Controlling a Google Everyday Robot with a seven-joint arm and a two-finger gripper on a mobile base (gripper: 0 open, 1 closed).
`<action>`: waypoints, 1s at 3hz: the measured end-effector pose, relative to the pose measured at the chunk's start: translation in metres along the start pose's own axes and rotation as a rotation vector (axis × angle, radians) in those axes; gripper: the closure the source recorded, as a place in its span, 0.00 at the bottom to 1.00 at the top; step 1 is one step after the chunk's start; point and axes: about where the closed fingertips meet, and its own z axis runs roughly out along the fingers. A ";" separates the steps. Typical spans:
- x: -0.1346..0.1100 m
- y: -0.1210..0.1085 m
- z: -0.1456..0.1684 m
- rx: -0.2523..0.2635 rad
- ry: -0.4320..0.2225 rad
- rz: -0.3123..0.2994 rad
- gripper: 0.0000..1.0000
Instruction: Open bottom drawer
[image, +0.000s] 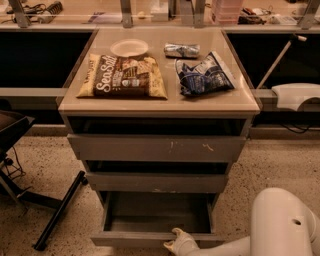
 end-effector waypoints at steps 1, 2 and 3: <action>0.011 0.011 -0.010 0.007 0.001 0.006 1.00; 0.008 0.010 -0.014 0.007 0.001 0.006 1.00; 0.019 0.020 -0.024 0.018 0.002 0.017 1.00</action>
Offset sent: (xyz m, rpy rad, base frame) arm -0.4959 -0.0754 -0.0988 0.0205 -0.0200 -0.2582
